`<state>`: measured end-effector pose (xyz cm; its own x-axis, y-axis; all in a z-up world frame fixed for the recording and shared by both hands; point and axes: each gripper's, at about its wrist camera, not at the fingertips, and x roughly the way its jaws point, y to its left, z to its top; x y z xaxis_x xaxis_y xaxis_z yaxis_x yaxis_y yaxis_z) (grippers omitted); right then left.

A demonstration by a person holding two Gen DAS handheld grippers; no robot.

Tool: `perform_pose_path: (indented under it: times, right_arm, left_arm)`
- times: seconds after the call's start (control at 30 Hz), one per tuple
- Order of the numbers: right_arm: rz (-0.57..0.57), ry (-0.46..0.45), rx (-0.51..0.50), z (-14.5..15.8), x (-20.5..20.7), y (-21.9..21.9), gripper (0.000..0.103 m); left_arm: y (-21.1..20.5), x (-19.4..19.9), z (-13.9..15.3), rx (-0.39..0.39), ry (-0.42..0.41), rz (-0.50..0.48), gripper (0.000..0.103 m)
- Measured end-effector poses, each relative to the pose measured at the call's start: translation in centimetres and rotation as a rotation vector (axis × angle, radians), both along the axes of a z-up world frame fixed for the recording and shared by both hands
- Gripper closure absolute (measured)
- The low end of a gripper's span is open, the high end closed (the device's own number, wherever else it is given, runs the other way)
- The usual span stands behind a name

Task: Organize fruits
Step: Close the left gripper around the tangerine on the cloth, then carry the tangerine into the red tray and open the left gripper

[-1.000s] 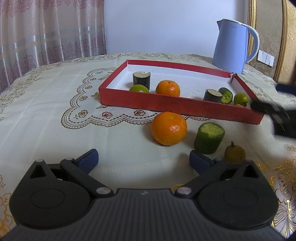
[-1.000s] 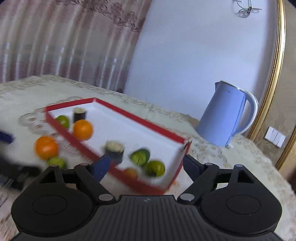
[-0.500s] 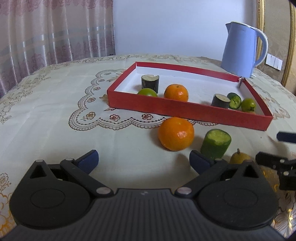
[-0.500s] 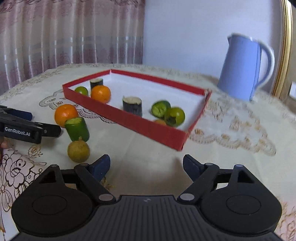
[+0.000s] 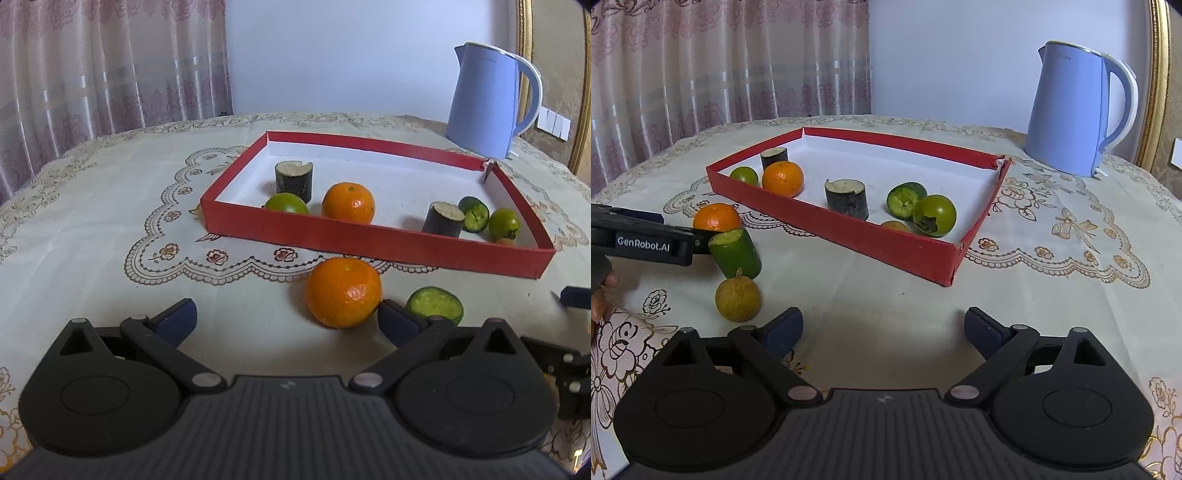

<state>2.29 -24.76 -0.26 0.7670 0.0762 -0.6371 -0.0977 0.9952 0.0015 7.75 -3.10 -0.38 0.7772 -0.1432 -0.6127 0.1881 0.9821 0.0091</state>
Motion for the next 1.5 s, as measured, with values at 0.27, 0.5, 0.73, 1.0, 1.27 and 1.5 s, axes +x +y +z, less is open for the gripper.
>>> perform_pose_path:
  times: [0.27, 0.5, 0.73, 1.0, 1.27, 1.5]
  right_arm:
    - [-0.002, 0.001, -0.001, 0.0, 0.1, 0.0, 0.006]
    - [-0.003, 0.001, -0.001, 0.0, 0.1, 0.0, 0.006]
    - [-0.003, 0.002, -0.002, 0.0, 0.1, 0.0, 0.005]
    - [-0.003, 0.002, -0.001, 0.0, 0.1, 0.0, 0.005]
    - [-0.004, 0.002, -0.001, 0.0, 0.1, 0.0, 0.005]
    - [-0.004, 0.002, -0.001, -0.1, 0.1, -0.1, 0.004]
  left_arm:
    - [0.1, 0.7, 0.1, -0.035, 0.001, 0.009, 0.000]
    - [0.1, 0.7, 0.1, -0.056, -0.003, -0.014, 0.012]
    - [0.0, 0.6, 0.2, -0.074, 0.004, -0.047, 0.030]
    - [-0.7, 0.1, 0.1, -0.062, -0.002, -0.103, 0.058]
    - [-1.4, -0.4, 0.1, -0.031, -0.018, -0.122, 0.063]
    - [-1.5, -0.7, 0.2, 0.007, -0.028, -0.112, 0.064]
